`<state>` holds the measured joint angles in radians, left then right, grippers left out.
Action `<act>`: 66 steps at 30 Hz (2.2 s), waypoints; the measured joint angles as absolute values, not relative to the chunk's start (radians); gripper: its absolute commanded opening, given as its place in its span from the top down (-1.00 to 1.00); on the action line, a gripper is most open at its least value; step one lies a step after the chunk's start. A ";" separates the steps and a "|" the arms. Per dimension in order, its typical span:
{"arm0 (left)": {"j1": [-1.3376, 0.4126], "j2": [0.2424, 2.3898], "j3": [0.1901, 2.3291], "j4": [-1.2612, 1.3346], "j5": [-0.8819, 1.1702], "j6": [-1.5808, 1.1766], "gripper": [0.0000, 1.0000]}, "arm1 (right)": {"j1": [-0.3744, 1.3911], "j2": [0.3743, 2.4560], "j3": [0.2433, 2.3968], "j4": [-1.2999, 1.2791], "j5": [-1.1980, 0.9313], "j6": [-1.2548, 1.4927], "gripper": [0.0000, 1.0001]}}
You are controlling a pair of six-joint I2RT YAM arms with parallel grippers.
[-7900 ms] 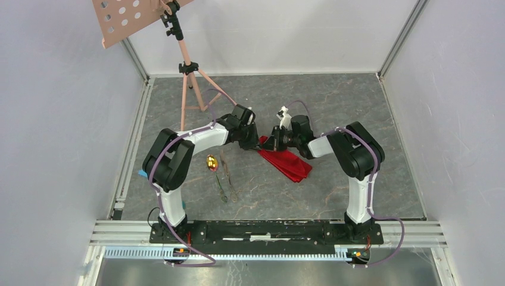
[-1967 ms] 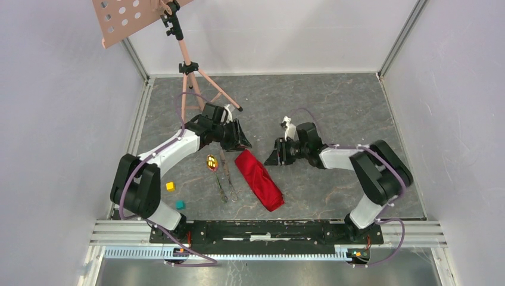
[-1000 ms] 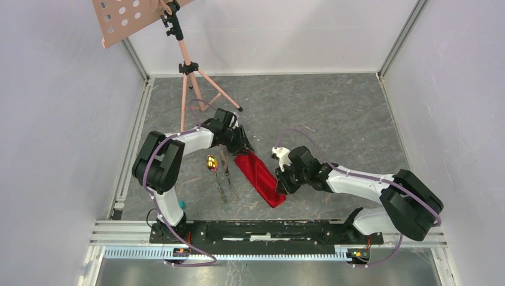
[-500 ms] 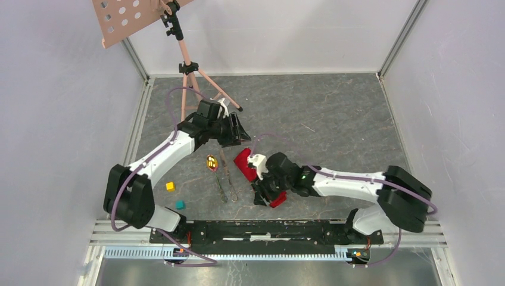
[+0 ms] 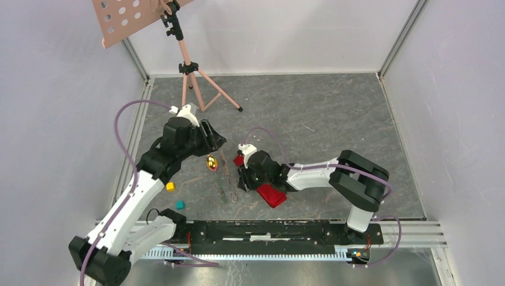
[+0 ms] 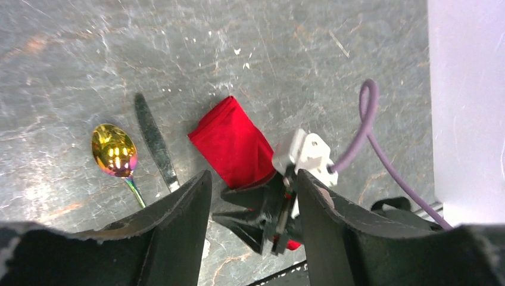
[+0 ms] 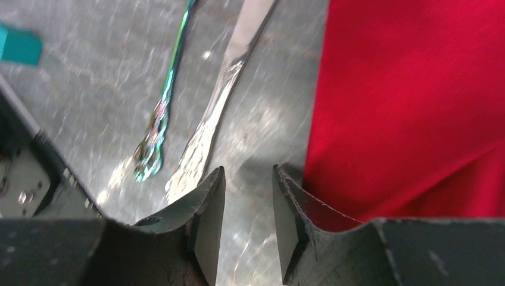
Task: Fold the napkin into a case and place the utensils inside
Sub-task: Move the smaller rectangle folded napkin to the center of the board, then smooth out the smaller rectangle-folded napkin at the center of the board.
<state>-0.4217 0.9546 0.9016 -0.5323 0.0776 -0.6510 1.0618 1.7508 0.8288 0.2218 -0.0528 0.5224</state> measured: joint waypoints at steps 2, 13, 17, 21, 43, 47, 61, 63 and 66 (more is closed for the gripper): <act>-0.422 0.886 0.896 -0.546 0.039 -0.651 -0.25 | 1.051 1.787 0.859 0.234 -0.011 0.529 0.14; -0.421 0.811 0.895 -0.590 -0.018 -0.651 -0.26 | 0.620 1.858 0.931 0.276 0.191 0.488 -0.12; -0.421 0.847 0.894 -0.587 0.019 -0.651 -0.26 | 0.448 1.910 1.039 0.232 0.125 0.406 -0.18; -0.421 0.894 0.892 -0.563 0.062 -0.651 -0.26 | 0.424 1.924 1.174 0.147 -0.014 0.332 -0.21; -0.543 1.498 0.963 -0.211 0.530 -0.766 0.09 | 0.083 1.622 0.675 0.480 -0.674 0.613 -0.10; -0.642 1.755 1.158 -0.112 0.574 -0.832 0.37 | -0.035 1.705 0.694 0.665 -0.773 0.734 0.01; -0.654 2.158 1.490 -0.108 0.576 -0.873 0.63 | -0.208 1.958 0.698 1.053 -0.892 0.999 0.16; -0.648 2.163 1.485 -0.114 0.566 -0.873 0.63 | -0.208 1.978 0.696 1.061 -0.896 0.997 0.17; -0.640 2.164 1.455 -0.112 0.550 -0.873 0.64 | -0.213 1.996 0.672 1.057 -0.896 0.971 0.17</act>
